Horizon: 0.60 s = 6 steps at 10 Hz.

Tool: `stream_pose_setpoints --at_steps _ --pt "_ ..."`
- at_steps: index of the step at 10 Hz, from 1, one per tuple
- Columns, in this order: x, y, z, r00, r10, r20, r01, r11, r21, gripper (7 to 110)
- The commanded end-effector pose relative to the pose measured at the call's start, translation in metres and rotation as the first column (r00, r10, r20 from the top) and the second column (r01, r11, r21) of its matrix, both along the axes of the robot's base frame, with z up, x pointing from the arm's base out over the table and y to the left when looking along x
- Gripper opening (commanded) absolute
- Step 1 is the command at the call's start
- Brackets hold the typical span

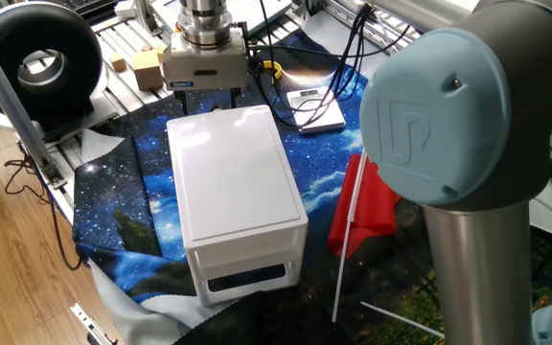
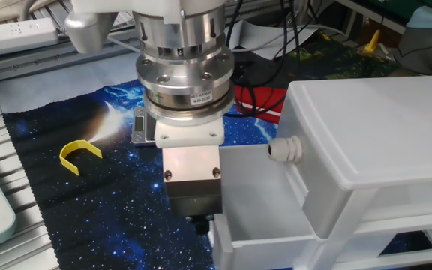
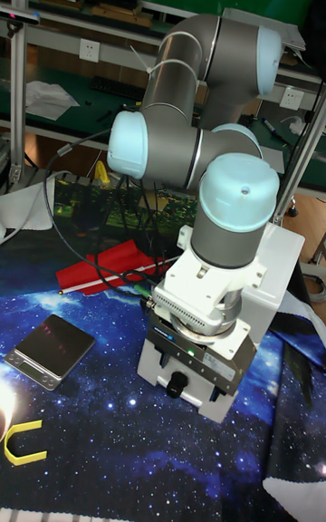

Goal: Use the gripper to push and close the drawer

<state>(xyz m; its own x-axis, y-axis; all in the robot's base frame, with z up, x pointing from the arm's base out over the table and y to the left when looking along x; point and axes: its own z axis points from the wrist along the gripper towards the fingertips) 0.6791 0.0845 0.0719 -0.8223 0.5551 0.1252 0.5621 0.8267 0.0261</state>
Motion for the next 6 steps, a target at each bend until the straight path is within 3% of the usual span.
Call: stream_pose_setpoints --at_steps 1,4,6 --pt "-0.014 0.014 0.01 0.999 -0.017 -0.048 0.019 0.999 0.039 66" --pt "-0.017 0.022 0.011 0.998 -0.028 -0.052 0.031 0.998 0.054 66" --pt "0.009 -0.008 0.01 0.999 0.024 0.041 -0.022 0.999 -0.033 66"
